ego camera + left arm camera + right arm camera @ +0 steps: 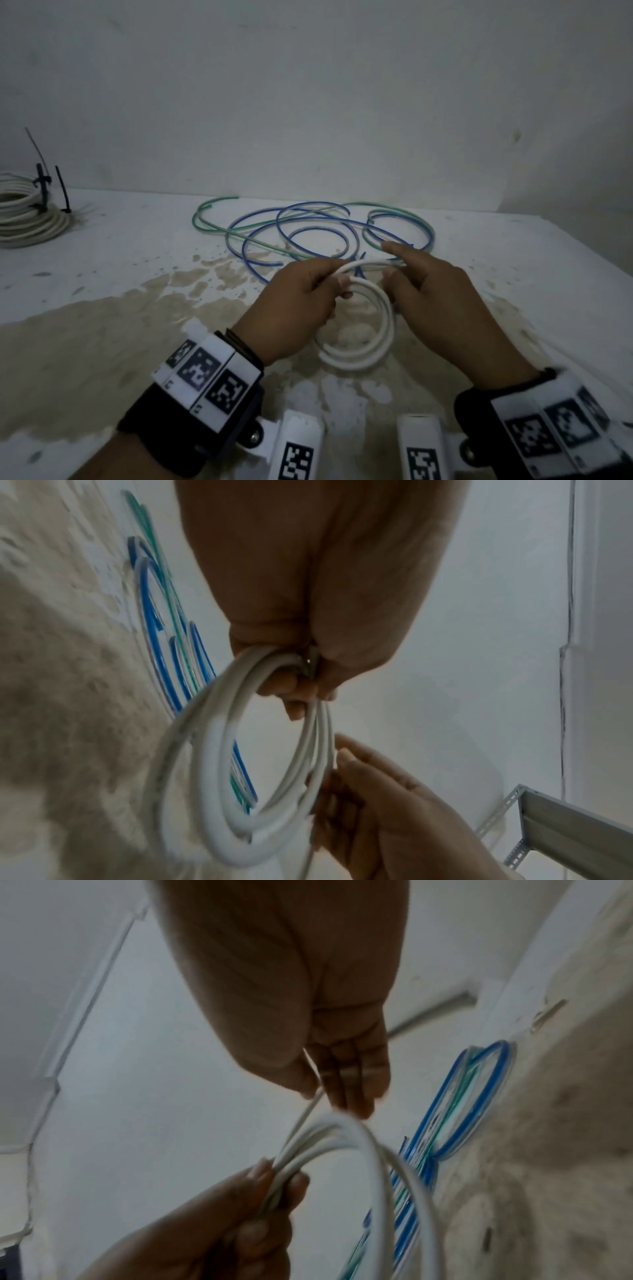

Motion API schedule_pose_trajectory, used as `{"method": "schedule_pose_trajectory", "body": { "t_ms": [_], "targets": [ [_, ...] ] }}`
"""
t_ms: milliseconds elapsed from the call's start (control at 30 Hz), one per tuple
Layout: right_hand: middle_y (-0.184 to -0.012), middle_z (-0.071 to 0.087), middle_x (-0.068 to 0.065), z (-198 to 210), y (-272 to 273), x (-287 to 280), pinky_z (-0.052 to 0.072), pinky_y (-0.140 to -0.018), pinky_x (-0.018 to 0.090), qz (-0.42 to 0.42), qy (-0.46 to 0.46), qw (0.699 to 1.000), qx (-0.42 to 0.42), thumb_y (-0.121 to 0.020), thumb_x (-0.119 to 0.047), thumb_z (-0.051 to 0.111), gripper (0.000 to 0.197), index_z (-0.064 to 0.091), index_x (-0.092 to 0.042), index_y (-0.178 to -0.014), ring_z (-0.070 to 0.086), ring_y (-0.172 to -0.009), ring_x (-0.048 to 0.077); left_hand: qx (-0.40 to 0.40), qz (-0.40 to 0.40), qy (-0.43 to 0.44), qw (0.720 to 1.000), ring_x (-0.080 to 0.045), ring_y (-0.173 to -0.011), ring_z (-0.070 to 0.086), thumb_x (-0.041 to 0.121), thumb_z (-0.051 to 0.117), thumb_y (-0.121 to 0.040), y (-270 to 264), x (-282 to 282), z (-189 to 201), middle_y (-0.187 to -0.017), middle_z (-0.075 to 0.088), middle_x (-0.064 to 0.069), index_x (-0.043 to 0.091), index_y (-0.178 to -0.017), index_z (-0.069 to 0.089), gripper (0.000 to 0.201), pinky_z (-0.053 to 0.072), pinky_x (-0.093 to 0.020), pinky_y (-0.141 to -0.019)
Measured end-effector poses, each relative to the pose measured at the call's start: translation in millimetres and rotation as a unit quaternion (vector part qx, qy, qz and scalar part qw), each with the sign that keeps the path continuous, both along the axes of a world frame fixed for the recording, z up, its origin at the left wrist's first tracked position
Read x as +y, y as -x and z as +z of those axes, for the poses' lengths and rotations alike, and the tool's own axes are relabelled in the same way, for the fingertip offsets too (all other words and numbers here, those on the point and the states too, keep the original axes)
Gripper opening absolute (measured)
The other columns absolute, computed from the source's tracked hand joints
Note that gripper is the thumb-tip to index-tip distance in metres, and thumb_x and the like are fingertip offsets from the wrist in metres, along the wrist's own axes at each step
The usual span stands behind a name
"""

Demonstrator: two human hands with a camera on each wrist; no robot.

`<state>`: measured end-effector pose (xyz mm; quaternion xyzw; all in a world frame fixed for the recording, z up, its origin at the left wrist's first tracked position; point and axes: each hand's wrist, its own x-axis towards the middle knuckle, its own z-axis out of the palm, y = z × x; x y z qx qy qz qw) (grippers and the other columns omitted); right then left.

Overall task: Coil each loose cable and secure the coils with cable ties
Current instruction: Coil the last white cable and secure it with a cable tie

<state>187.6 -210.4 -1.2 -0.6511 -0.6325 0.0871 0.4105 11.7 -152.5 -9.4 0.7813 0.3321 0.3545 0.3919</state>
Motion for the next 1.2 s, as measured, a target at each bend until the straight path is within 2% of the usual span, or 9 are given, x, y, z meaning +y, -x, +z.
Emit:
{"method": "schedule_pose_trajectory", "body": {
  "t_ms": [133,233,300,433,633,767,933,1067,1200],
  "targets": [
    [-0.06,0.054,-0.01,-2.5,-9.1,1.4,0.035,-0.061,0.004,-0.018,-0.007,0.997,-0.068,-0.086,-0.028,0.066,0.007,0.072,-0.026,-0.09,0.051,-0.062,-0.005,-0.016,0.025,-0.001,1.0,0.0,-0.048,0.046,0.017,0.048,-0.099,6.2,6.4,-3.8,-0.065,0.062,0.013,0.018,-0.102,0.071,0.023,0.038,-0.014,-0.053],
    [-0.065,0.052,-0.009,-2.6,-9.8,2.1,0.035,-0.061,0.007,-0.012,-0.023,0.998,-0.055,-0.087,-0.023,0.064,0.017,0.057,-0.027,-0.072,0.05,-0.065,0.001,-0.045,0.028,0.02,0.998,-0.002,-0.049,0.046,0.015,0.048,-0.098,5.0,2.8,-5.6,-0.064,0.063,0.014,0.016,-0.105,0.07,0.023,0.04,-0.016,-0.053],
    [-0.07,0.059,-0.003,-4.6,-7.6,2.7,0.042,-0.066,0.01,0.017,0.008,1.0,-0.003,-0.092,-0.022,0.058,0.018,0.053,-0.021,-0.074,0.056,-0.068,0.002,-0.085,0.05,0.022,0.995,0.0,-0.049,0.048,0.014,0.049,-0.097,3.0,0.8,-5.5,-0.073,0.067,0.01,0.016,-0.109,0.067,0.021,0.04,-0.015,-0.054],
    [-0.083,0.069,0.001,-12.0,2.6,2.3,0.053,-0.081,0.044,0.062,0.045,0.991,0.113,-0.096,-0.029,0.05,0.018,0.051,-0.018,-0.082,0.067,-0.082,0.012,-0.131,0.088,-0.01,0.987,0.003,-0.049,0.049,0.013,0.049,-0.097,0.4,-0.9,-4.5,-0.063,0.063,0.015,0.016,-0.102,0.066,0.018,0.037,-0.008,-0.052],
    [-0.091,0.073,0.004,-10.2,22.8,4.0,0.053,-0.079,0.035,0.097,0.021,0.909,0.405,-0.097,-0.027,0.044,0.015,0.057,-0.022,-0.101,0.068,-0.084,0.016,-0.214,0.103,0.037,0.971,-0.005,-0.048,0.043,0.011,0.048,-0.097,-6.6,-5.3,-7.6,-0.069,0.064,0.006,0.017,-0.097,0.064,0.017,0.038,-0.018,-0.048],
    [-0.085,0.07,-0.001,-12.2,24.1,4.8,0.055,-0.072,0.033,0.103,-0.002,0.937,0.334,-0.096,-0.022,0.048,0.022,0.064,-0.023,-0.111,0.063,-0.074,0.011,-0.256,0.086,0.084,0.959,-0.007,-0.05,0.044,0.009,0.047,-0.097,-12.6,-9.9,-10.8,-0.076,0.064,-0.002,0.01,-0.101,0.061,0.015,0.039,-0.02,-0.048],
    [-0.068,0.062,-0.015,-10.3,14.4,1.5,0.042,-0.058,0.014,0.086,-0.044,0.972,0.214,-0.096,-0.016,0.05,0.022,0.067,-0.025,-0.106,0.051,-0.055,-0.001,-0.21,0.043,0.133,0.968,-0.013,-0.061,0.055,0.009,0.048,-0.097,-10.3,-6.7,-14.5,-0.074,0.063,-0.002,0.01,-0.092,0.061,0.014,0.047,-0.026,-0.059],
    [-0.07,0.062,-0.035,-4.5,18.0,-4.3,0.04,-0.066,0.005,0.156,0.006,0.983,0.098,-0.094,-0.014,0.054,0.027,0.063,-0.038,-0.1,0.058,-0.069,-0.013,-0.136,0.039,0.14,0.98,-0.019,-0.074,0.057,0.034,0.056,-0.086,-4.4,-2.9,-13.8,-0.077,0.061,-0.01,0.009,-0.082,0.062,0.025,0.046,-0.038,-0.072],
    [-0.079,0.067,-0.027,-4.5,20.7,-4.2,0.043,-0.069,0.008,0.166,0.012,0.979,0.117,-0.094,-0.017,0.054,0.024,0.064,-0.038,-0.099,0.061,-0.074,-0.009,-0.123,0.009,0.156,0.98,-0.017,-0.047,0.044,0.034,0.044,-0.099,-11.0,-16.7,-8.9,-0.053,0.049,0.001,0.016,-0.07,0.061,0.039,0.04,-0.029,-0.049]
  ]
}}
